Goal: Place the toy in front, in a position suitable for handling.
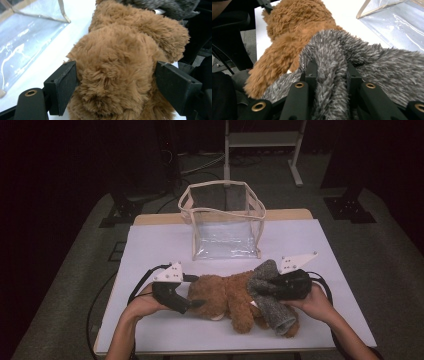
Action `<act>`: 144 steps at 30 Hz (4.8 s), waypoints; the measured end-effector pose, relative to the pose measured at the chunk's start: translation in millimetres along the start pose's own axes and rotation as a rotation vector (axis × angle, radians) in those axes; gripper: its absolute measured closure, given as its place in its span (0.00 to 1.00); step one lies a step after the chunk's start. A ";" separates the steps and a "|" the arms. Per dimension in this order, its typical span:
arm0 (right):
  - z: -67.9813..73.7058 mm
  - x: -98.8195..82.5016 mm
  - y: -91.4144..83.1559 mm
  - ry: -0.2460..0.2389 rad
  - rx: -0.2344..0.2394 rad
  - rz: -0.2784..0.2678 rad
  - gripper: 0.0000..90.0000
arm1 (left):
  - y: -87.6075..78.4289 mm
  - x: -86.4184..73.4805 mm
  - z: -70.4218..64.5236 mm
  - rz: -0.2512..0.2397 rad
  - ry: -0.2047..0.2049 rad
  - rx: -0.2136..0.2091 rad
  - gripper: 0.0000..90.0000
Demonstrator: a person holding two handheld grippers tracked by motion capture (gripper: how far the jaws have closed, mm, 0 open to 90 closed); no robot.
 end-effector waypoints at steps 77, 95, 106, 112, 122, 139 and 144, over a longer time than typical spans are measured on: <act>27.8 54.7 61.2 -0.161 0.100 0.166 0.78 | 14.5 -8.6 7.1 0.025 -0.006 0.013 0.33; 50.9 94.1 100.7 -0.210 0.148 0.150 0.78 | 19.3 -11.7 2.2 0.035 0.015 -0.007 0.37; -3.9 55.6 39.4 -0.112 0.017 0.163 0.77 | 19.2 -10.8 -1.1 0.057 0.037 -0.006 0.36; -14.2 34.3 18.4 -0.052 -0.011 0.127 0.78 | 17.3 -6.8 -0.7 0.033 0.028 -0.014 0.32; 12.6 27.7 17.8 -0.087 -0.026 0.061 0.78 | 32.9 10.2 2.2 -0.036 -0.029 0.005 0.09; 22.3 20.0 -12.7 -0.137 -0.059 0.028 0.77 | 45.9 0.1 -5.2 -0.018 -0.039 0.018 0.16; 15.3 4.7 -39.0 -0.082 -0.088 -0.004 0.77 | 44.3 -1.0 -7.8 -0.002 -0.020 0.018 0.16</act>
Point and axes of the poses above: each handheld gripper's, and its own axes: y roughly forward along the jaws, x roughly out of its top, z roughly to its left, the point moved 9 cm from there along y, roughly forward along the jaws, and after that the axes turned 10 degrees about -x, right-handed, at the moved point
